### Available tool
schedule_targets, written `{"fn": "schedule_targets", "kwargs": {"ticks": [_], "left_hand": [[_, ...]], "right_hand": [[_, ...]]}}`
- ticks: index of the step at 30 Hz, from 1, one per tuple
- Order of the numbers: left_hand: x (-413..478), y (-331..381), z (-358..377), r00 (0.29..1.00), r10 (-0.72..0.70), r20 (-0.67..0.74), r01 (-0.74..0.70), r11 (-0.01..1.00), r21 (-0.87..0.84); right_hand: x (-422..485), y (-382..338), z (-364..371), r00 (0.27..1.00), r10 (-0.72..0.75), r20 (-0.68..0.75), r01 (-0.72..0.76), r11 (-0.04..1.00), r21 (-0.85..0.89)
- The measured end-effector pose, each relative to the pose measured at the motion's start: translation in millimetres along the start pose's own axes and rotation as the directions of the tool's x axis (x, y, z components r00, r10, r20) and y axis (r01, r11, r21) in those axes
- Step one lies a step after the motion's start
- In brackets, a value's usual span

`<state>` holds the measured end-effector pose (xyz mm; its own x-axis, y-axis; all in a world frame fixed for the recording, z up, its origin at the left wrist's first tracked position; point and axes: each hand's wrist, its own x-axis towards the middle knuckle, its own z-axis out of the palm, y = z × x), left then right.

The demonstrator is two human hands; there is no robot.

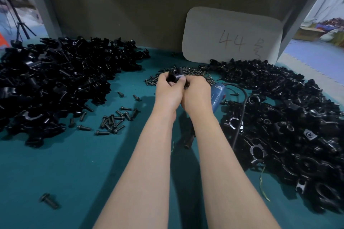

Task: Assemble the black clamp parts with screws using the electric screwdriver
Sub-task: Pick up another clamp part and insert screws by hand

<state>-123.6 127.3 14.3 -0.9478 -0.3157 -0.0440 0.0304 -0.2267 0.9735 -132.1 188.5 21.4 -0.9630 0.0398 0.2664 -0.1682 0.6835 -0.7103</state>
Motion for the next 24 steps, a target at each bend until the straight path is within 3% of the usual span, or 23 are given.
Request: {"fn": "schedule_targets", "kwargs": {"ticks": [15,20,24], "left_hand": [[0.7,-3.4,0.6,0.998,0.049,-0.033,-0.047,0.998,0.044],[1.2,-2.9,-6.6,0.994,0.072,-0.081,-0.061,0.989,0.132],[1.2,-5.3,-13.6,0.992,0.068,-0.102,-0.048,0.981,0.186]], "right_hand": [[-2.5,-0.2,-1.8,1.000,0.020,0.002,-0.020,1.000,0.004],[1.6,4.6,-19.0,0.979,-0.015,0.202,0.040,0.992,-0.121],[2.9,2.8,-28.6,0.999,-0.025,-0.035,0.027,0.998,0.056]]}}
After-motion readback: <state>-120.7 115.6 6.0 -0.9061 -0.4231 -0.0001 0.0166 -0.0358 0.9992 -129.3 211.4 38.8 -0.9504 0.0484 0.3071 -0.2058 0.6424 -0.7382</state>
